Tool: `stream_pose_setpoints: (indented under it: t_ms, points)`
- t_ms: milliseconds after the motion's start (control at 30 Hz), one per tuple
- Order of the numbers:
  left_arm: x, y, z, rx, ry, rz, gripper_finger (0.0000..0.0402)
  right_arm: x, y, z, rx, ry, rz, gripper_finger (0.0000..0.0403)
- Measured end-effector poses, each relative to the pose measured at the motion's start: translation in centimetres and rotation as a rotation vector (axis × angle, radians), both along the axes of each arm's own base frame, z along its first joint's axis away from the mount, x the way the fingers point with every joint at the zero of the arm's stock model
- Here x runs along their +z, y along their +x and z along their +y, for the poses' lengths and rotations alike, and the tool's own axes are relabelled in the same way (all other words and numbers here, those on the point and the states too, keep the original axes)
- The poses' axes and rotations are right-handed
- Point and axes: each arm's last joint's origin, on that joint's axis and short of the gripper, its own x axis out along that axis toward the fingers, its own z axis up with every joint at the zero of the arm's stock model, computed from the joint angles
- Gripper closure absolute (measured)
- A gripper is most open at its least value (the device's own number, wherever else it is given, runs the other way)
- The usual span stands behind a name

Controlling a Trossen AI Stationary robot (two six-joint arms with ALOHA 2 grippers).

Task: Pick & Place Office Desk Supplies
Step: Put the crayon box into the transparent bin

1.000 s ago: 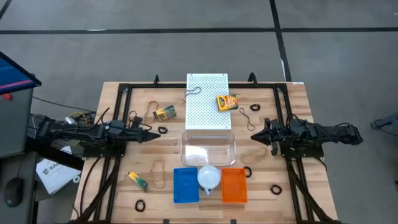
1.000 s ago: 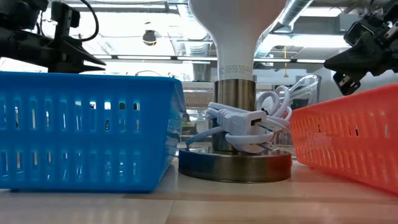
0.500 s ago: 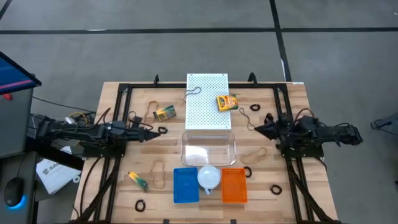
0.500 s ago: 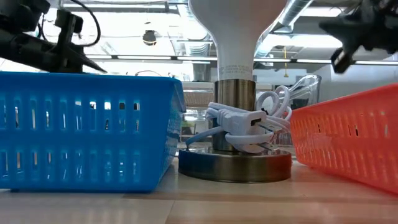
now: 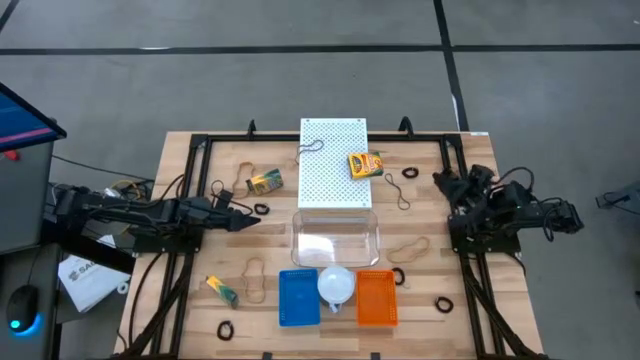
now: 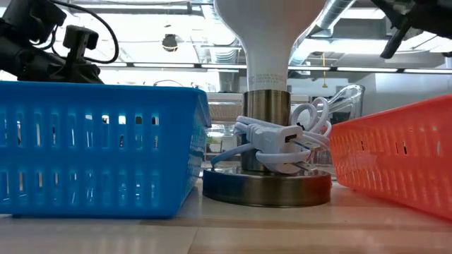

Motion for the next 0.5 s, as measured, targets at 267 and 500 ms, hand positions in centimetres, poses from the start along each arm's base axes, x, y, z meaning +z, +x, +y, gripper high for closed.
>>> stream_pose_setpoints:
  t_ms: [267,500]
  points:
    - [1.5,0.4,0.1,0.017,0.089,-0.143,0.0334,-0.7,1.2,0.0,0.064,0.122,0.104,0.0390]
    - [10.7,0.0,0.5,0.194,0.479,-0.633,0.0305,5.7,-0.1,0.1,0.056,-0.012,0.145,0.0353]
